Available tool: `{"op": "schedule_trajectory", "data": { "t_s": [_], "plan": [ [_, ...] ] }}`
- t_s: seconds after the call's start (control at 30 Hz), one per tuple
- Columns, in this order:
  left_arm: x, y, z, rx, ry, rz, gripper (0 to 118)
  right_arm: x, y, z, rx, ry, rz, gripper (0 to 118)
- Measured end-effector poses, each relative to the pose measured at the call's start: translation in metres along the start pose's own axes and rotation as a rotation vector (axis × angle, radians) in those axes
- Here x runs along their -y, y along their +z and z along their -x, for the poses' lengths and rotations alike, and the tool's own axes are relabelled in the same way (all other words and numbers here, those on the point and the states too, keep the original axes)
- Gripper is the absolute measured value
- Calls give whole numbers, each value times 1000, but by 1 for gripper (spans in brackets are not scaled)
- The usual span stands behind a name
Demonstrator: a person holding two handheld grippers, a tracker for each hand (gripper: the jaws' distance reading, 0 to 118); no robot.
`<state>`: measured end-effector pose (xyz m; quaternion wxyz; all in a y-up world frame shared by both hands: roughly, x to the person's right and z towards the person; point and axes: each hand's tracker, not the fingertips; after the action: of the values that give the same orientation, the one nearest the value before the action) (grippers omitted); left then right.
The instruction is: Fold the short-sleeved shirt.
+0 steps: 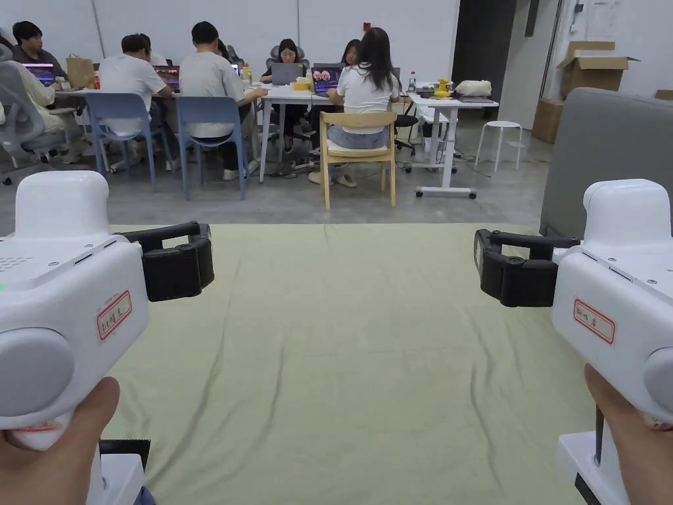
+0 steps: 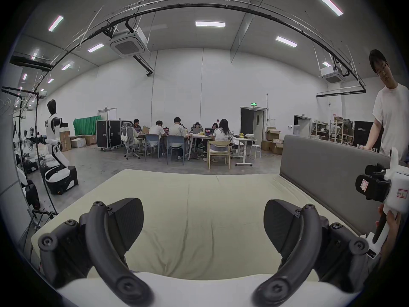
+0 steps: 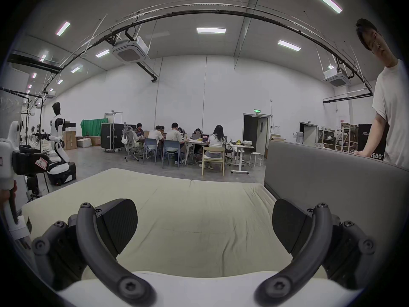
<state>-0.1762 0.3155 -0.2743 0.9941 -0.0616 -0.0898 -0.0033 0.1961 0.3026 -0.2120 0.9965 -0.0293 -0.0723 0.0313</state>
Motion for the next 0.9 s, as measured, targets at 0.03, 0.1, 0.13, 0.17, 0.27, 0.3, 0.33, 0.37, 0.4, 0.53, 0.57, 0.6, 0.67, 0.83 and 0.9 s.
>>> {"op": "schedule_trajectory", "data": {
  "t_s": [0.03,0.1,0.13,0.17,0.27,0.3,0.33,0.37,0.4,0.53,0.57,0.6,0.67,0.83,0.9],
  "plan": [
    [0,0,0,2,-2,1,115,0,0,0,1,0,2,118],
    [0,0,-1,5,-2,-2,115,0,0,0,-2,-1,3,118],
    [0,0,-1,7,-2,-1,115,0,0,0,-4,-1,1,118],
    [0,0,-1,10,-2,0,115,0,1,0,-2,0,-1,118],
    [0,0,-2,7,-6,1,115,-1,2,1,1,5,-3,118],
    [0,0,-2,6,-9,2,115,-1,2,0,1,5,-3,118],
    [0,0,-2,6,-9,2,115,-1,2,0,1,3,-3,118],
    [0,1,-3,6,-8,1,115,-1,2,0,1,2,-3,118],
    [0,1,-2,8,-6,2,115,-1,2,0,-1,1,-4,118],
    [-1,0,0,9,-3,2,115,-2,2,0,-2,1,-7,118],
    [-1,0,0,9,-4,4,115,-2,2,0,1,3,-8,118],
    [-1,0,0,10,-6,6,115,-3,2,0,1,7,-11,118],
    [-1,-1,0,13,-8,8,115,-3,2,1,-1,13,-9,118],
    [0,-2,0,21,-5,16,115,-3,2,4,5,21,-5,118],
    [0,-2,-1,21,-7,15,115,-3,3,3,8,19,-5,118]
  ]
}}
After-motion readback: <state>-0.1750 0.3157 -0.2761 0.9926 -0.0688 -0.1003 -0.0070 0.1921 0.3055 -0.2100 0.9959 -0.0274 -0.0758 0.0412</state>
